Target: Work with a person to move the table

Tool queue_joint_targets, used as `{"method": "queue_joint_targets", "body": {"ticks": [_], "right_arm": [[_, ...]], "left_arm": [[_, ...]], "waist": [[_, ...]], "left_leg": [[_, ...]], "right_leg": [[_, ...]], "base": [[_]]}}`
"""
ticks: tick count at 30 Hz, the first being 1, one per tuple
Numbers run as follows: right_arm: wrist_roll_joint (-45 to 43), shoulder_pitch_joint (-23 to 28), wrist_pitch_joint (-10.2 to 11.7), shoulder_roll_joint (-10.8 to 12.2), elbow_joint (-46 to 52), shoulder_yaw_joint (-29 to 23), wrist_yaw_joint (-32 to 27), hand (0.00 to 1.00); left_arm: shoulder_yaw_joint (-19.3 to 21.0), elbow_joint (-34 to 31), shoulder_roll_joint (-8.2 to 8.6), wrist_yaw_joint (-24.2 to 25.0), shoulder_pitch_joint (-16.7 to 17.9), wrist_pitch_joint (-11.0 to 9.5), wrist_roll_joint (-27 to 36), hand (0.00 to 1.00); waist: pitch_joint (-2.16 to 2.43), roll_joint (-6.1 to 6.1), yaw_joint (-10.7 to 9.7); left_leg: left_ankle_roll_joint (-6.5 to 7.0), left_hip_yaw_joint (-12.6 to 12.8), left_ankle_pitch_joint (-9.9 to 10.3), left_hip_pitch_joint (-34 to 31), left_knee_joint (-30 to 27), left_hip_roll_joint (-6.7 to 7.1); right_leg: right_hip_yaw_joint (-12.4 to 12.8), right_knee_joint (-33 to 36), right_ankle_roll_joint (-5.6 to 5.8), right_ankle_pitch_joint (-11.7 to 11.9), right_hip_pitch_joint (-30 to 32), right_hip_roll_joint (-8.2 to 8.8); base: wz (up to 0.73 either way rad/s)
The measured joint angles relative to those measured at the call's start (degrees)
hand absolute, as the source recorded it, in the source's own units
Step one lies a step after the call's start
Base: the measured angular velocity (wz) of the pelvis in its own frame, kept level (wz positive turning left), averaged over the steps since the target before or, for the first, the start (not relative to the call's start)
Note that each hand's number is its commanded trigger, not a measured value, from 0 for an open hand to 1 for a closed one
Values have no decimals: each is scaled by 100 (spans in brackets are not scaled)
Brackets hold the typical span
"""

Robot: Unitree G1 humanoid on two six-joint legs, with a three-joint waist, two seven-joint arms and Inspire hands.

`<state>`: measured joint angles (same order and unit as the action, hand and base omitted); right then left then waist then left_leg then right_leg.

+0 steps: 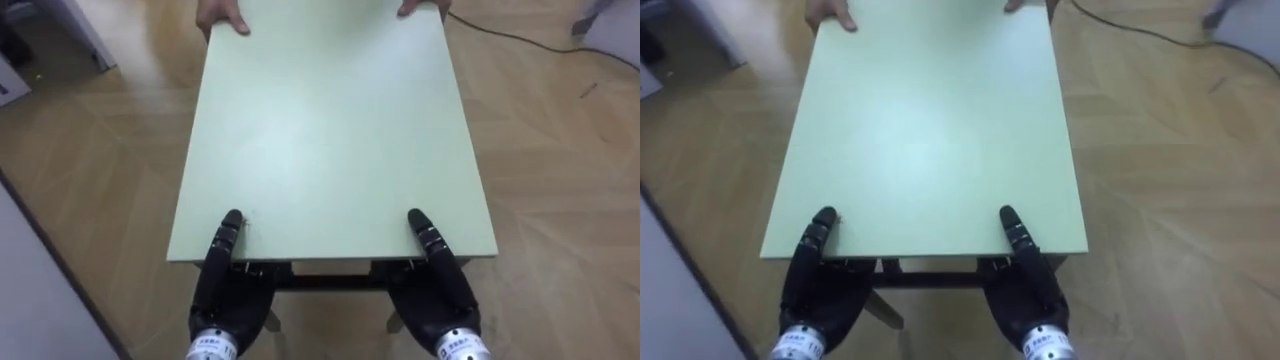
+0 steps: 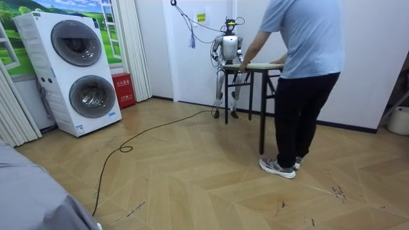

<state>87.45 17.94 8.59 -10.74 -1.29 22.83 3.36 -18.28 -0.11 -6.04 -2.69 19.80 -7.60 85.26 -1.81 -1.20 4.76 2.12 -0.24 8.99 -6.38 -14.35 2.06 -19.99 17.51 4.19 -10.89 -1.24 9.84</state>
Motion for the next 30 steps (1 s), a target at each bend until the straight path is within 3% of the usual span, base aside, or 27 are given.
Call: {"method": "queue_joint_targets", "body": {"ticks": [4, 6, 9, 10, 12, 14, 17, 23, 24, 25, 26, 27, 28, 29, 30], "right_arm": [[-21, 9, 8, 140, 2, -9, 0, 100], [-20, -23, 5, 132, 2, -12, -4, 100], [-10, -67, -16, 151, 1, -15, -75, 100], [-15, -80, -74, 202, 1, -35, -127, 100], [-14, -145, -73, 213, -2, -2, -184, 100], [-12, -197, -48, 206, 3, 15, -191, 100], [-5, -321, -42, 164, -52, 25, -186, 100], [0, -287, -134, 157, -61, 8, -144, 100], [4, -286, -198, 160, -94, -29, -145, 100], [16, -270, -257, 158, -110, -83, -148, 100], [12, -248, -273, 164, -110, -111, -150, 100], [-23, -240, -321, 188, -106, -165, -157, 100], [-58, -250, -327, 172, -87, -191, -178, 100], [-81, -216, -323, 161, -81, -205, -192, 100], [-93, -188, -323, 132, -43, -207, -202, 100]], "left_arm": [[26, -1, -36, -23, -87, -38, -76, 100], [37, -110, -95, -96, -95, -35, -88, 100], [47, -170, -131, -188, -93, -27, -91, 100], [47, -181, -135, -193, -85, -55, -105, 100], [107, -157, -77, -208, -114, -91, -140, 100], [128, -183, -56, -227, -107, -68, -142, 100], [193, -185, 17, -195, -113, -33, -172, 100], [289, -180, -23, -137, -105, 62, -172, 100], [289, -153, -11, -139, -104, 92, -171, 100], [263, -142, -12, -152, -104, 133, -171, 100], [237, -140, -4, -159, -105, 138, -173, 100], [223, -138, 19, -180, -104, 125, -178, 100], [216, -132, 51, -204, -105, 124, -174, 100], [195, -111, 78, -221, -95, 128, -172, 100], [228, -127, 90, -225, -51, 132, -173, 100]], "waist": [[-12, 31, -144], [-11, 93, -31], [-19, 125, 61], [-19, 145, 105], [-23, 173, 253], [-14, 162, 332], [-13, 155, 316], [-11, 154, 119], [-9, 150, 67], [-7, 136, 1], [-8, 135, -2], [-4, 143, 4], [-8, 127, -25], [12, 82, -105], [55, 45, -137]], "left_leg": [[6, -632, -8, -186, -191, 190], [2, -671, -9, -256, -223, 202], [-45, -1033, -43, -294, -247, 238], [-63, -1205, -53, -296, -260, 167], [-96, -1317, -56, -336, -272, 202], [-134, -1309, -79, -368, -223, 249], [-162, -1243, -130, -427, -201, 245], [-105, -1192, -169, -547, -244, 293], [-70, -1048, -191, -546, -246, 284], [-36, -996, -212, -529, -249, 228], [-30, -1097, -215, -514, -253, 219], [-31, -1285, -215, -515, -253, 261], [-33, -1352, -214, -539, -258, 335], [-41, -1399, -223, -550, -267, 377], [-30, -1147, -229, -577, -211, 357]], "right_leg": [[425, -130, -15, -36, -169, -97], [617, -289, -18, -35, -221, -156], [592, -159, -21, -36, -249, -211], [921, -233, -173, -176, -151, -366], [1234, -649, -207, -97, 49, -559], [1163, -691, -207, -62, -4, -582], [808, -691, -209, -63, -131, -607], [134, -666, -212, -66, -352, -641], [38, -569, -212, -68, -371, -636], [-4, -318, -205, -92, -289, -629], [53, -226, -209, -190, -231, -629], [369, -445, -302, -287, -95, -679], [599, -758, -413, -180, 132, -695], [484, -659, -476, -140, 131, -669], [342, -633, -476, -131, 90, -633]], "base": [[85], [42], [53], [57], [46], [47], [64], [71], [73], [73], [60], [48], [59], [64], [56]]}}
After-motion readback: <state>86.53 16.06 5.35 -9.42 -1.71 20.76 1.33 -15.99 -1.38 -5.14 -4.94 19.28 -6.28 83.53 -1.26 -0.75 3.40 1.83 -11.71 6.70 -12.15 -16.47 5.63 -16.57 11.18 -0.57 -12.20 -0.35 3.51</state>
